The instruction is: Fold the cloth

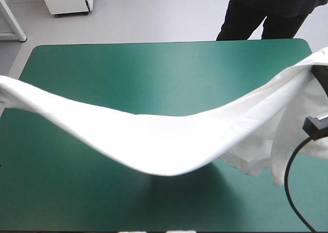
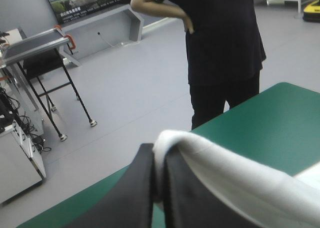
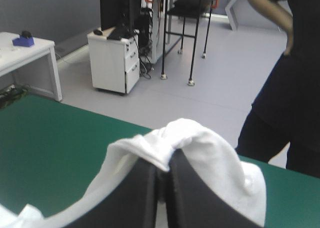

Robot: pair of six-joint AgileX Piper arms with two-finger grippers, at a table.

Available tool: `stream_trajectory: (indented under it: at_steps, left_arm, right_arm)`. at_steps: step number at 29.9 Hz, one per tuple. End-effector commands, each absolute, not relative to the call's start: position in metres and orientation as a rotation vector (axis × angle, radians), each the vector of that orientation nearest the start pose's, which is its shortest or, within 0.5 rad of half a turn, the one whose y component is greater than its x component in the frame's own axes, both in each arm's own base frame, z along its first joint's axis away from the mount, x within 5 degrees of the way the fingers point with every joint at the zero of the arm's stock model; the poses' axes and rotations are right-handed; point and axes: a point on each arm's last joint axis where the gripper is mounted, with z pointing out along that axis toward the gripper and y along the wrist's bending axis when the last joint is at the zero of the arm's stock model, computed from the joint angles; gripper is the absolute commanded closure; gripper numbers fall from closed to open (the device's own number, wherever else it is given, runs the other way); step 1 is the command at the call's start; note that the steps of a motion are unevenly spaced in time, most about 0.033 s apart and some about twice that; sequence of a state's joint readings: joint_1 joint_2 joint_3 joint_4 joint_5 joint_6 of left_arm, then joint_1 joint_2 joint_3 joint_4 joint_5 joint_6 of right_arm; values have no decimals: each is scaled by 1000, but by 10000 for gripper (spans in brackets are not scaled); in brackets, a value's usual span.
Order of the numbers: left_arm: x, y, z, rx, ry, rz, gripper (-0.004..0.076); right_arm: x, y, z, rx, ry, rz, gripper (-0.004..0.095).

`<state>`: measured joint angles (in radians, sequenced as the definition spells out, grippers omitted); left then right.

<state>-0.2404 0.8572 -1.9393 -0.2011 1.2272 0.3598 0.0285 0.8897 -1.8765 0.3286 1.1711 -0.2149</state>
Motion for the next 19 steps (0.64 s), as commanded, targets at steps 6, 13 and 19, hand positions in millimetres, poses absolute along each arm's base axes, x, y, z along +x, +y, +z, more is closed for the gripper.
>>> stream_trajectory:
  at_steps: [6,13,19]
  left_arm:
    - [12,-17,607,495,1483,-112,746]
    - [91,-20,598,373,1682,7,746]
    - [203,-37,550,364,2052,126,746]
  right_arm:
    - [43,35,607,-333,1519,301,923]
    - [128,36,579,-317,1743,311,923]
    - [229,39,533,-345,1976,322,924]
